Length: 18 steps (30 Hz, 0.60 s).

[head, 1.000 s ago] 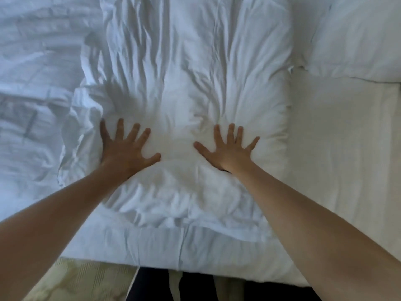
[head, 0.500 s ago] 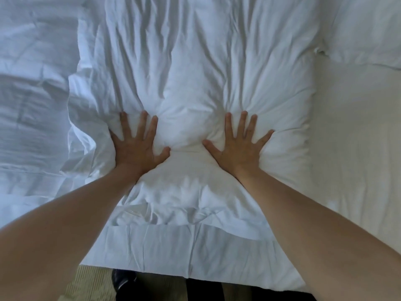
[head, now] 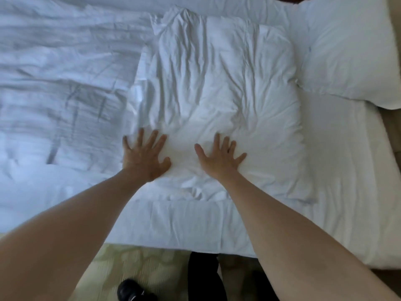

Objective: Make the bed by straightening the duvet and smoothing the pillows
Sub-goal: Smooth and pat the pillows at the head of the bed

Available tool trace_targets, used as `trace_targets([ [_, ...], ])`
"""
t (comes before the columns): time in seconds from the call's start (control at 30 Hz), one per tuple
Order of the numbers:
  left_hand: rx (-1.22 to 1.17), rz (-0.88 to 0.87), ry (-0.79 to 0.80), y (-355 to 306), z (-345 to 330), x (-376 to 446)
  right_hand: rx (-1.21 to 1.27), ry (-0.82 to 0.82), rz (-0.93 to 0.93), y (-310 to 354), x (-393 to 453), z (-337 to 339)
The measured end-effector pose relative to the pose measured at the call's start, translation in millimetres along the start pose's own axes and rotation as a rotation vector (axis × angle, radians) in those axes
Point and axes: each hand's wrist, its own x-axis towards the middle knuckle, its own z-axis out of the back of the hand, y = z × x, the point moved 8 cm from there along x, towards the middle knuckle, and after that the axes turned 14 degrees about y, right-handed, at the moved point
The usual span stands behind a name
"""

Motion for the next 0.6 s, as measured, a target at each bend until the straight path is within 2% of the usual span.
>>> trace_targets([
  [0.13,-0.037,0.02,0.041,75,0,-40,-0.009,0.06,0.143,103,-30,-17],
  [0.23,-0.014,0.101,0.069,148,-1,-69,-0.083,0.069,0.266,168,-60,-21],
  [0.4,-0.021,0.233,0.104,251,-10,-100,-0.171,0.07,0.289,243,-74,-16],
  [0.6,-0.093,0.268,0.059,334,-16,-90,-0.203,0.034,0.386,347,-54,-37],
])
